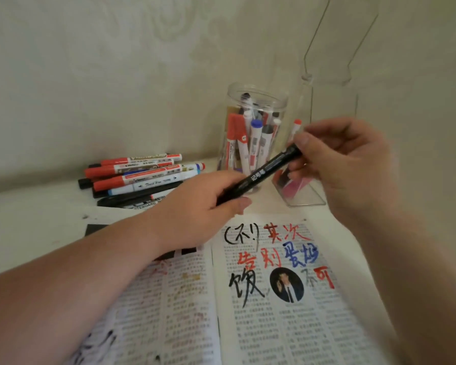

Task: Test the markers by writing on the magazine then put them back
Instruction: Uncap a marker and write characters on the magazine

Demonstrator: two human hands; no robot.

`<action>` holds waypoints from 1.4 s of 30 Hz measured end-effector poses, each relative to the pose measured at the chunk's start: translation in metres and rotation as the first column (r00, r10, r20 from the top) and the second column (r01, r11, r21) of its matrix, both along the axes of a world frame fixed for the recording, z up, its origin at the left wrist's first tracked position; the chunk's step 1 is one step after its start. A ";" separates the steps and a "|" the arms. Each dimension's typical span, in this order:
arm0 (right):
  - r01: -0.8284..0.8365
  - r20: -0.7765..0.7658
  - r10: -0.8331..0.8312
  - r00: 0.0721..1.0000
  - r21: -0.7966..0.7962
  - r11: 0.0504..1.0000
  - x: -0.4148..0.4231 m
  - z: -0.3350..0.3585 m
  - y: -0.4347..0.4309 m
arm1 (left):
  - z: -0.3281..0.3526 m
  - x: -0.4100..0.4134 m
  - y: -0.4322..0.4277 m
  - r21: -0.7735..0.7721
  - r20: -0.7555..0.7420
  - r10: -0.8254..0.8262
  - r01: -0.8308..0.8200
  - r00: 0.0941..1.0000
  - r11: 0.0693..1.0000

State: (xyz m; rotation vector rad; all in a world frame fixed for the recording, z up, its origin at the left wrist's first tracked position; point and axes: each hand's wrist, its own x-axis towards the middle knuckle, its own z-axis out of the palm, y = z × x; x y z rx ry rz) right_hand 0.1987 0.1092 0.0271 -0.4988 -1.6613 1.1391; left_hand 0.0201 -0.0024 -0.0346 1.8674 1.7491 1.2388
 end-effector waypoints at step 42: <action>-0.306 0.331 0.404 0.853 -0.310 0.900 0.036 0.004 -0.019 | 0.009 0.000 -0.010 -0.192 -0.133 -0.109 0.082 0.985 0.978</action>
